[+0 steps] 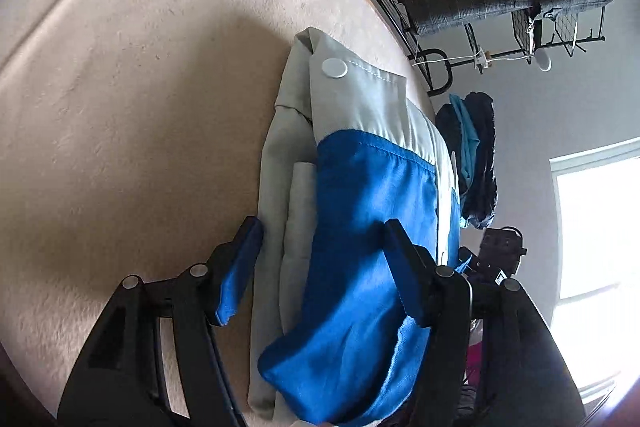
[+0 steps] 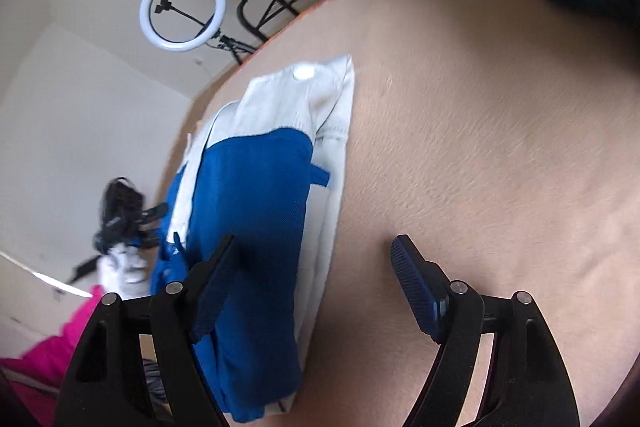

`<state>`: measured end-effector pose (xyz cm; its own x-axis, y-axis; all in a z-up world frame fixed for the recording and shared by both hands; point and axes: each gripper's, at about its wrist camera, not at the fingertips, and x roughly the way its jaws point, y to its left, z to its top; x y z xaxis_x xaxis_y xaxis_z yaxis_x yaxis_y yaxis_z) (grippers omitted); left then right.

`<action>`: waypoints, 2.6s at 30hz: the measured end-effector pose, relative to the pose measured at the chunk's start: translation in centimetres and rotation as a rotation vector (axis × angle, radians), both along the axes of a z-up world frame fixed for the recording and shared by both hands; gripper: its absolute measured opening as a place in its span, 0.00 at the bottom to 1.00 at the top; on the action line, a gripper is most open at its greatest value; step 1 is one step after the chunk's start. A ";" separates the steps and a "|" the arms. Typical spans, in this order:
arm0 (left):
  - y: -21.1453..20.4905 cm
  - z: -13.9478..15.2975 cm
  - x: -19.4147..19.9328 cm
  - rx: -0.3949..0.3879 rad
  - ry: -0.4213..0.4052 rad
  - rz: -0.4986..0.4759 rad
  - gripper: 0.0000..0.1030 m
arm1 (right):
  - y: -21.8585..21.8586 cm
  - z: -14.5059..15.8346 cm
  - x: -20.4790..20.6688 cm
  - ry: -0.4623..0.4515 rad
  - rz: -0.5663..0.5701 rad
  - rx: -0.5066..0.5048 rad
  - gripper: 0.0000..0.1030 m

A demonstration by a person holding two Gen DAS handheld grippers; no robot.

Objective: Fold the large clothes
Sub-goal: 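Withdraw both open grippers from the folded bundle, then grasp the folded jacket bundle edge with both grippers, then lift the bundle with both grippers and carry it toward the clothes stack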

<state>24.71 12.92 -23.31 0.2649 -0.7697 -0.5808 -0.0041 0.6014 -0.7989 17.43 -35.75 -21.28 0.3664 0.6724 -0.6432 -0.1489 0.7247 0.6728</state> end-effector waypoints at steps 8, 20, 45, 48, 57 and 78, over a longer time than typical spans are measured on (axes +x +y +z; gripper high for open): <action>0.3 -0.6 0.3 -0.032 -0.005 0.001 0.59 | 1.0 -0.9 1.0 0.019 0.098 0.149 0.66; 1.1 -0.6 0.2 -0.031 0.007 0.033 0.60 | 1.3 -1.0 0.6 0.015 0.103 0.134 0.60; -4.9 7.7 -2.7 0.168 -0.237 -0.034 0.22 | 6.0 5.1 -2.5 -0.147 0.137 -0.167 0.25; -6.3 8.8 -3.3 0.158 -0.253 -0.054 0.21 | 5.5 6.3 -3.5 -0.168 0.141 -0.190 0.24; -13.0 12.7 -4.5 0.103 -0.329 -0.147 0.21 | 0.1 10.4 -7.0 -0.223 0.067 -0.227 0.23; -36.1 21.6 0.0 -0.016 -0.520 -0.358 0.21 | -17.5 22.0 -9.9 -0.399 -0.179 -0.393 0.23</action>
